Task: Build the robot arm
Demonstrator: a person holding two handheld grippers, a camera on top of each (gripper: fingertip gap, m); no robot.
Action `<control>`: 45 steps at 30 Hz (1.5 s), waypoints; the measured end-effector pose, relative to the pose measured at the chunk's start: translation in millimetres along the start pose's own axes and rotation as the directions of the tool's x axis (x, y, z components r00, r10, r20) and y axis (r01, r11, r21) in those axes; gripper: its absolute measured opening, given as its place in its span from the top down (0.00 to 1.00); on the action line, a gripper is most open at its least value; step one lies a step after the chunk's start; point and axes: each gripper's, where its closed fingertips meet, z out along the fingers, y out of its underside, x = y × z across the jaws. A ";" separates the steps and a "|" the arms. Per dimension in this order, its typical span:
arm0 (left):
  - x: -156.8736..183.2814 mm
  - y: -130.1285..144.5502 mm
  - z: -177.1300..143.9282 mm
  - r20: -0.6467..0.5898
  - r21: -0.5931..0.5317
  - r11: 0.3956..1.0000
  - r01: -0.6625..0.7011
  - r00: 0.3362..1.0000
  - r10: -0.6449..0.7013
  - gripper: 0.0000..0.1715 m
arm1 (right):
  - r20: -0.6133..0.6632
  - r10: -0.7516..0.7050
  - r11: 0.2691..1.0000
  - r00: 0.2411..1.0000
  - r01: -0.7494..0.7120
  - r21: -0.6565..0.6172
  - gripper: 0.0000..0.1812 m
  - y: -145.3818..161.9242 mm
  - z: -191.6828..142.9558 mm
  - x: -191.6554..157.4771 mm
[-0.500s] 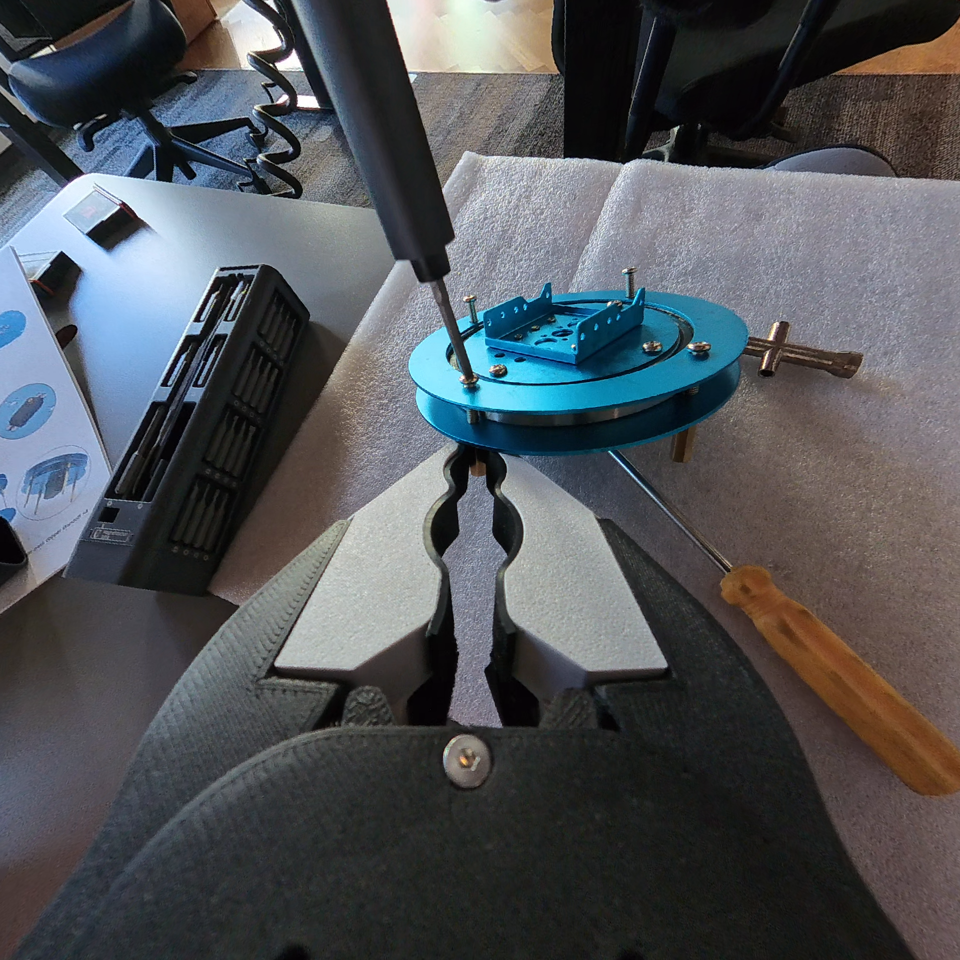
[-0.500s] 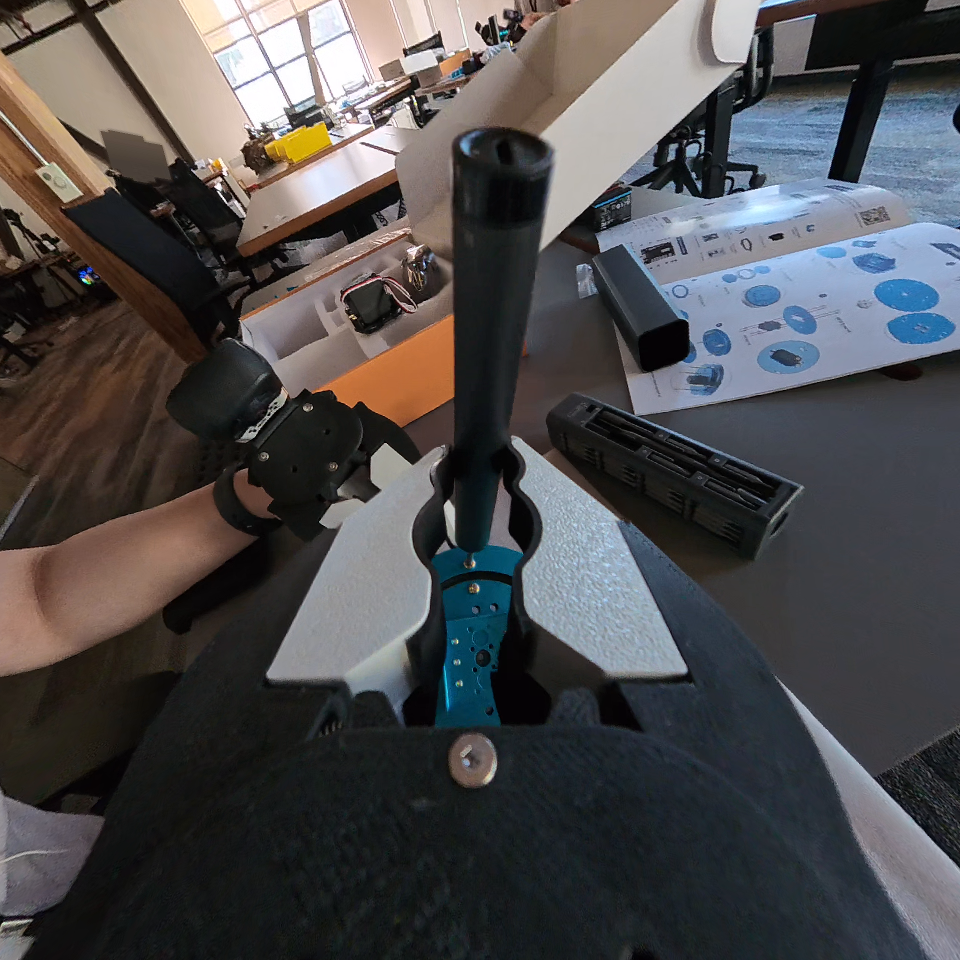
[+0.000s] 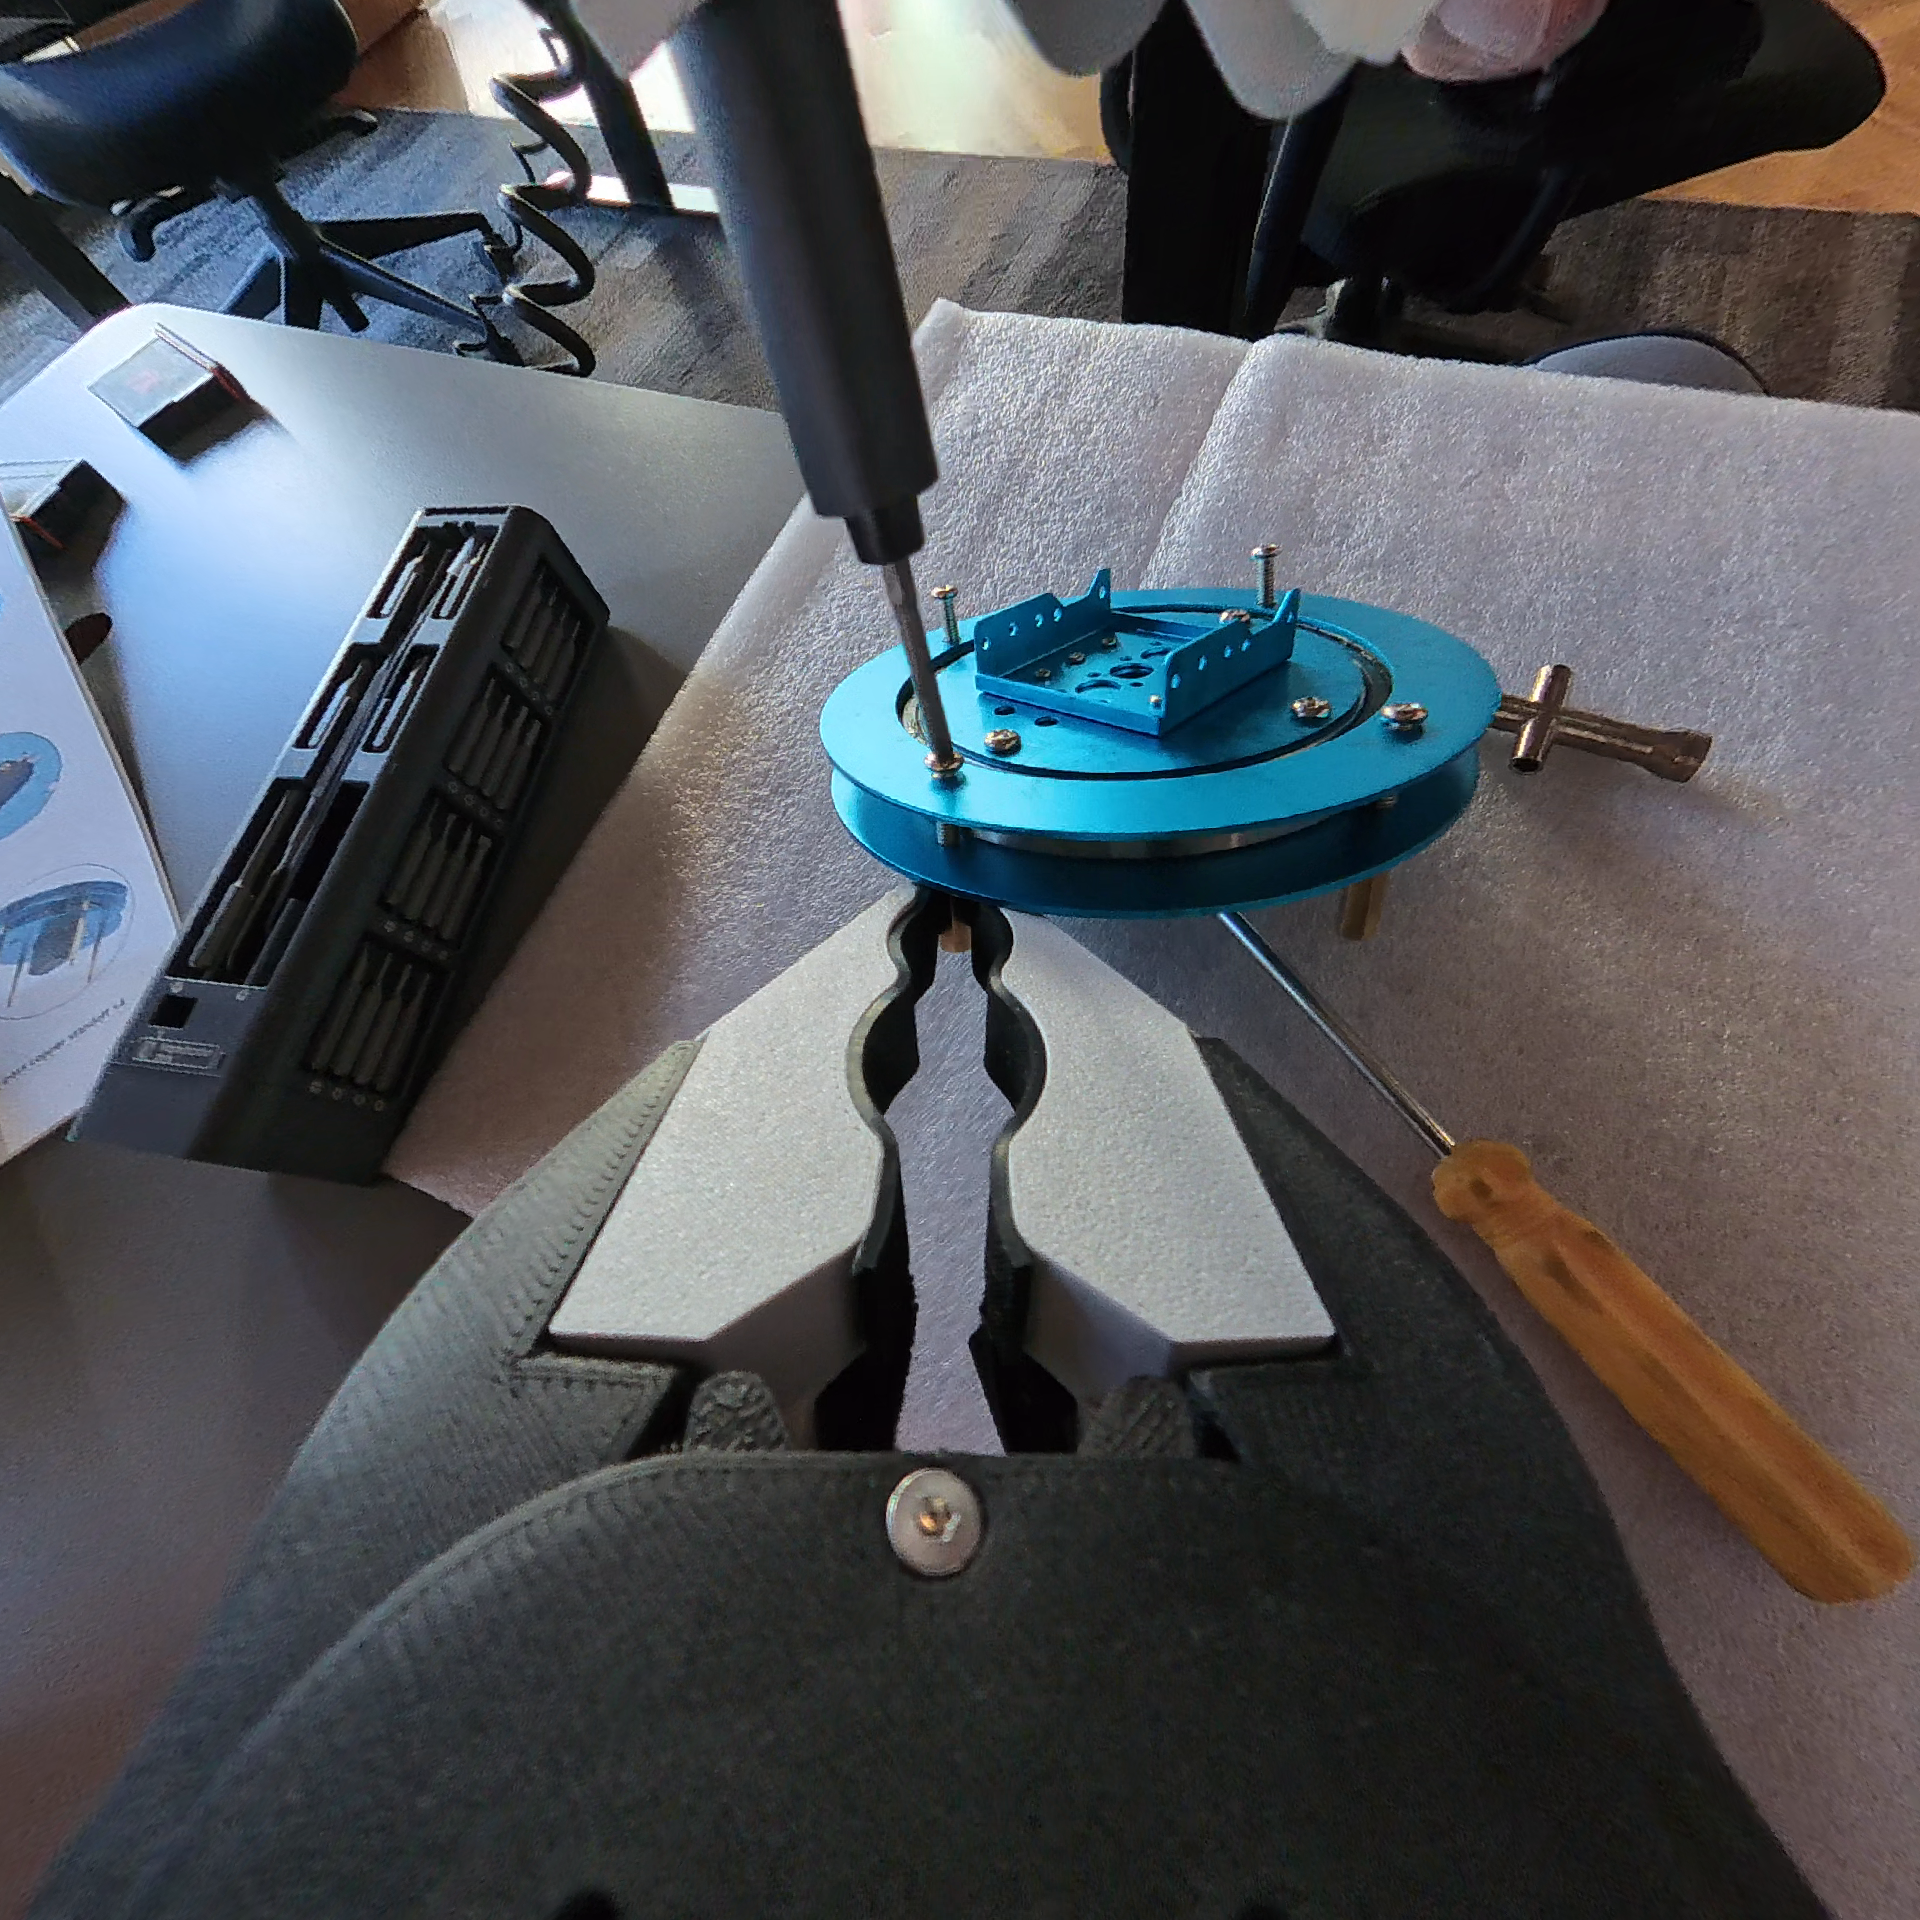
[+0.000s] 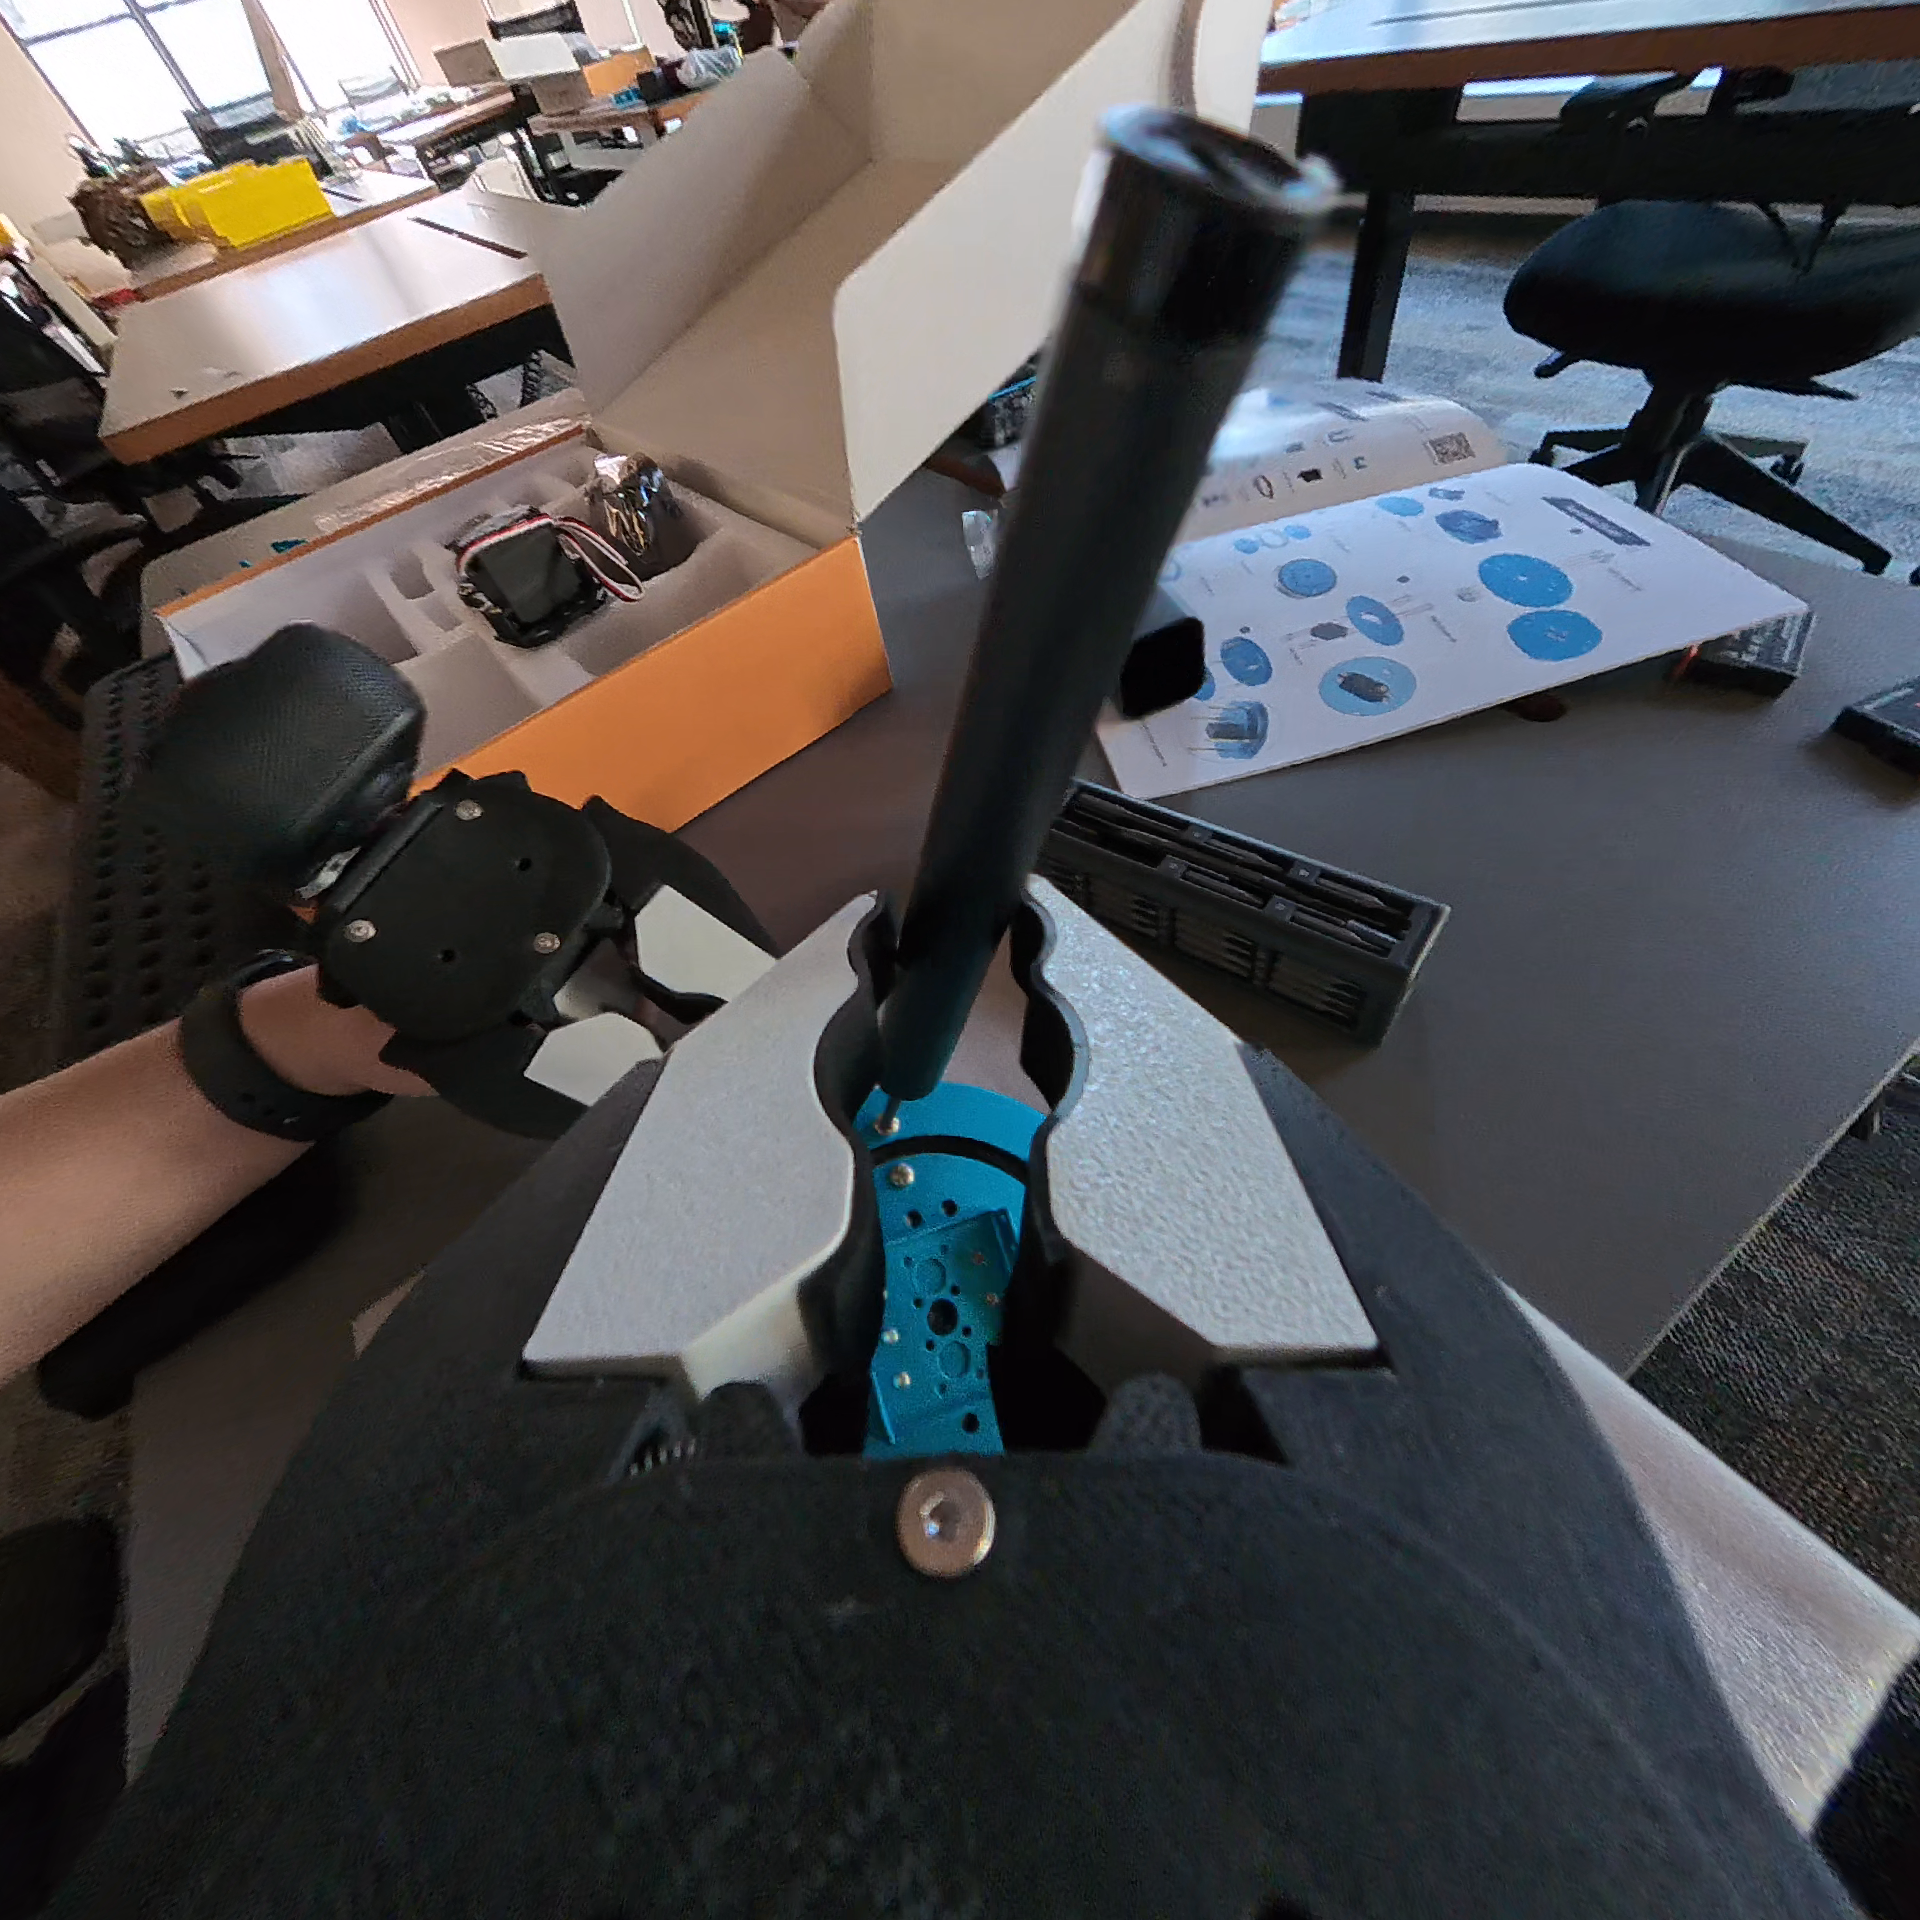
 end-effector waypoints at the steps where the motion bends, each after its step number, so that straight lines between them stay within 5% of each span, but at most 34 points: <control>1: 0.4 -0.7 0.1 -0.007 0.006 1.000 0.014 1.000 -0.014 0.98 | 0.004 0.002 1.000 1.000 -0.002 0.009 0.89 -1.2 0.0 -2.3; 14: 2.9 0.3 3.3 -0.055 0.027 0.996 0.081 0.995 -0.079 0.97 | -0.024 0.063 0.996 0.998 -0.061 0.070 0.89 4.4 -6.3 5.4; 30: 3.7 2.5 5.4 -0.073 0.025 0.995 0.093 0.993 -0.091 0.97 | -0.125 0.051 0.987 0.991 -0.068 -0.144 0.85 16.3 -2.2 16.2; 45: 3.1 2.4 4.7 -0.054 0.021 0.999 0.030 0.998 -0.029 0.98 | 0.075 0.040 0.882 0.996 0.001 -0.472 0.88 37.8 -29.0 -0.5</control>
